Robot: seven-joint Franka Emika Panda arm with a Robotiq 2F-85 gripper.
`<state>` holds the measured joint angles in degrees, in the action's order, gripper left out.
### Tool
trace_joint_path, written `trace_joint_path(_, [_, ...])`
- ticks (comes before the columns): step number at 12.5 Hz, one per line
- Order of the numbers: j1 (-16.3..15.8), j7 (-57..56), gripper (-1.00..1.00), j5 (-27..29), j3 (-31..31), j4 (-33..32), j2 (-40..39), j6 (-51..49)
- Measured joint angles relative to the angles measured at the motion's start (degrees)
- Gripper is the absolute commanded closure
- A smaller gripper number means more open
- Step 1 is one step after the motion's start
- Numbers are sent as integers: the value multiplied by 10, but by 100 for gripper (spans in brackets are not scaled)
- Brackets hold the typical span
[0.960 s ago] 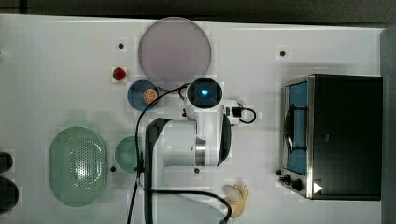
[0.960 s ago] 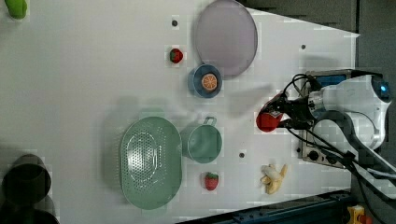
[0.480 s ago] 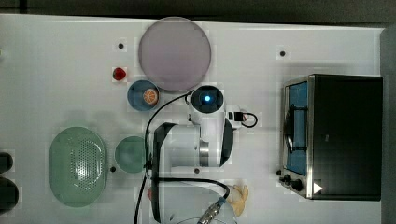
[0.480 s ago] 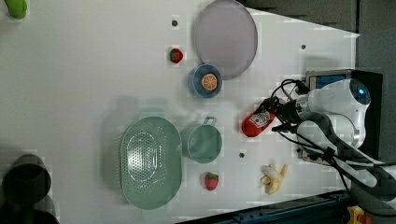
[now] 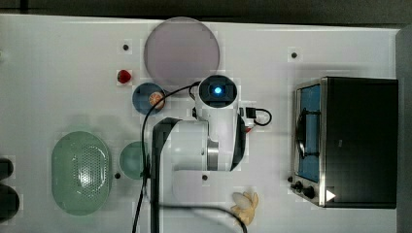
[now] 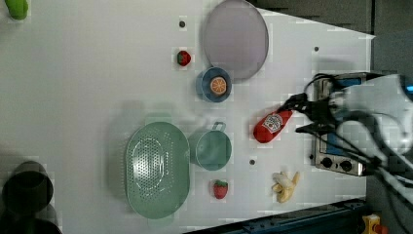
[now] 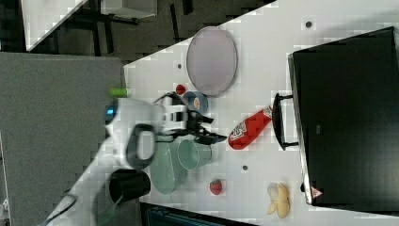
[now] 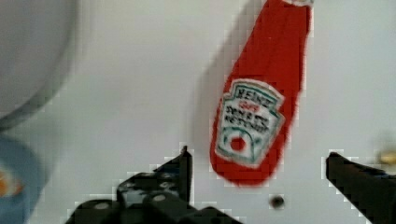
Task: Pick Ketchup from oven and place it on table.
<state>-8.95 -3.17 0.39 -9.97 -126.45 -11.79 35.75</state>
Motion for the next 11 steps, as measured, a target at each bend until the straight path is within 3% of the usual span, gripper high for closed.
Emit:
trace_joint_path(5, [-3, 0, -100, -14, -16, 168, 132, -122])
trace_joint_path(8, [-1, 0, -100, -15, -16, 290, 149, -210])
trace_joint_path(11, [1, 0, -100, -11, -18, 349, 153, -328])
